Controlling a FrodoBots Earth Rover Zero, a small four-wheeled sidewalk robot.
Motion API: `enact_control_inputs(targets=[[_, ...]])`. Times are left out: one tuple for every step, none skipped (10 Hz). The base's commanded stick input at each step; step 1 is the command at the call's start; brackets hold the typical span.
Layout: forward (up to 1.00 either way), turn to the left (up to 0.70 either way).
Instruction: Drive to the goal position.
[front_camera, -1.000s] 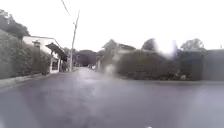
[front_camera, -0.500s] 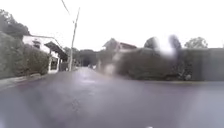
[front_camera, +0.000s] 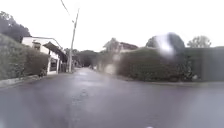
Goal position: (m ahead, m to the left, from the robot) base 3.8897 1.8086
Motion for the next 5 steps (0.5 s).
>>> enact_control_inputs(targets=[[0.7,0.35],[0.7,0.35],[0.7,0.23],[0.7,0.01],[0.7,0.0]])
